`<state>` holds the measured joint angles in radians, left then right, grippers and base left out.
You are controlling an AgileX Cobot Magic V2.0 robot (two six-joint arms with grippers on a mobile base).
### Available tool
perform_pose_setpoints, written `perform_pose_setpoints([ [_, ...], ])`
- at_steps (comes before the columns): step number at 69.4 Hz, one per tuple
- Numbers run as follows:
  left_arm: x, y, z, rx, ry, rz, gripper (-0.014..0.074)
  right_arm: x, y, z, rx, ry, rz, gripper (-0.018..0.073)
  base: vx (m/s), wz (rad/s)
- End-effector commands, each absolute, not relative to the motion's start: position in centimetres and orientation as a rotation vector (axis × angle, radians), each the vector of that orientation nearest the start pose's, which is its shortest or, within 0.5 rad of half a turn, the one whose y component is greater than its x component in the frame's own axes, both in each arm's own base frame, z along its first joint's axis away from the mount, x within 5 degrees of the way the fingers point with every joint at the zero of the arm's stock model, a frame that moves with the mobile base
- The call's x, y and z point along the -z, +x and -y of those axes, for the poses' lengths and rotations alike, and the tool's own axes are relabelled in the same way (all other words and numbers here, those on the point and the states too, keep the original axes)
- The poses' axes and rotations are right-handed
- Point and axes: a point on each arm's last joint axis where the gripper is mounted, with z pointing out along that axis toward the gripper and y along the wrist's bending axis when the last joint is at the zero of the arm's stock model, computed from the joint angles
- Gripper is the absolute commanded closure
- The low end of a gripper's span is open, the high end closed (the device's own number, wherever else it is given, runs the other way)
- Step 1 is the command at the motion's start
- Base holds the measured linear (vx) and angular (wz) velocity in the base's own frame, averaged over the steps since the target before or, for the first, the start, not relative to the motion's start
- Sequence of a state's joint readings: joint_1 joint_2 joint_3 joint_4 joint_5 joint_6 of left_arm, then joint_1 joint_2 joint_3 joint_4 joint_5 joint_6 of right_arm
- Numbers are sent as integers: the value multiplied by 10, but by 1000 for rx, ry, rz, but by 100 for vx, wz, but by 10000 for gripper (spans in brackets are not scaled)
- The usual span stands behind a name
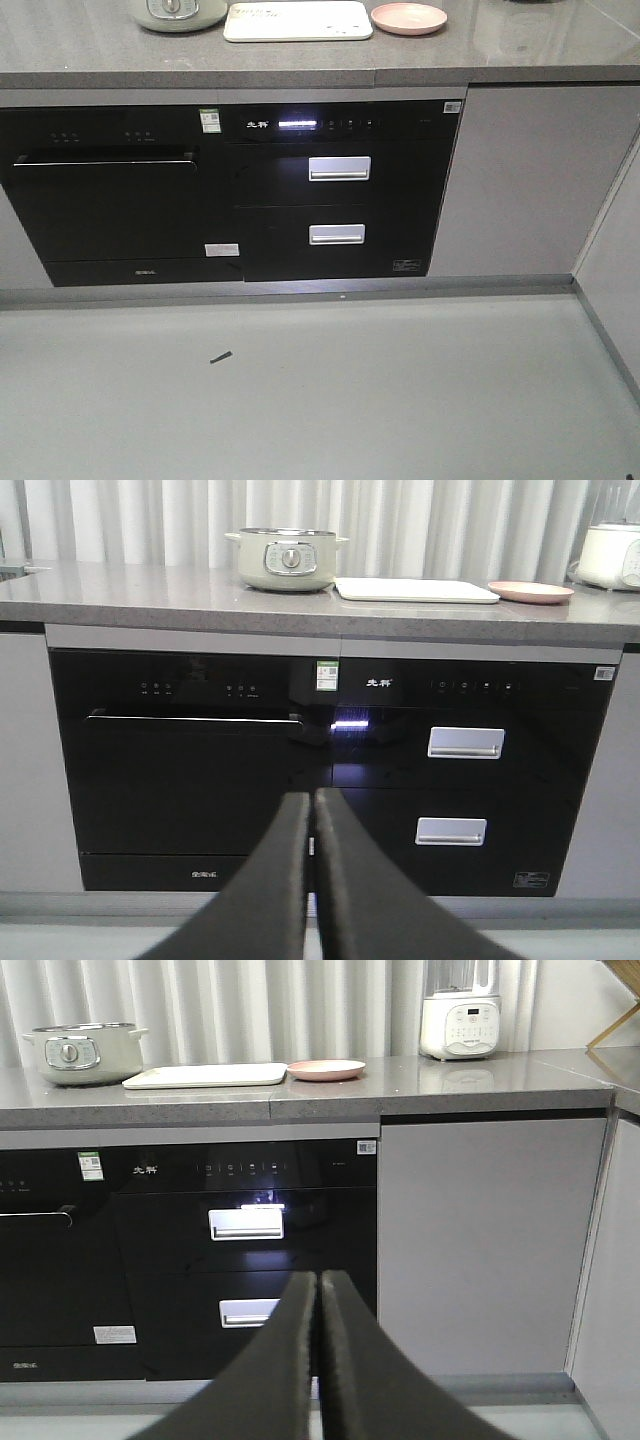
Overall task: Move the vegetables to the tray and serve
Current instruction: 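Continue driving closer to the counter holding the pot and tray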
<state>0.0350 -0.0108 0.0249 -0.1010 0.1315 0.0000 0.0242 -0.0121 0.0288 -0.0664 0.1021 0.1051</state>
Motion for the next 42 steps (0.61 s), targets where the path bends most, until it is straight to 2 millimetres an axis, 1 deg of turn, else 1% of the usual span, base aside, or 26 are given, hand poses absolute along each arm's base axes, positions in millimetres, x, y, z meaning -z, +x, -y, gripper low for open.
perform_pose_setpoints([
  [1,-197,57,-2,59,-108,-1556,603,-200,57,-1,-40,11,-1528,564,5,-2],
  [42,-197,57,-2,59,-108,-1556,603,-200,57,-1,-40,11,-1528,564,3,-1],
])
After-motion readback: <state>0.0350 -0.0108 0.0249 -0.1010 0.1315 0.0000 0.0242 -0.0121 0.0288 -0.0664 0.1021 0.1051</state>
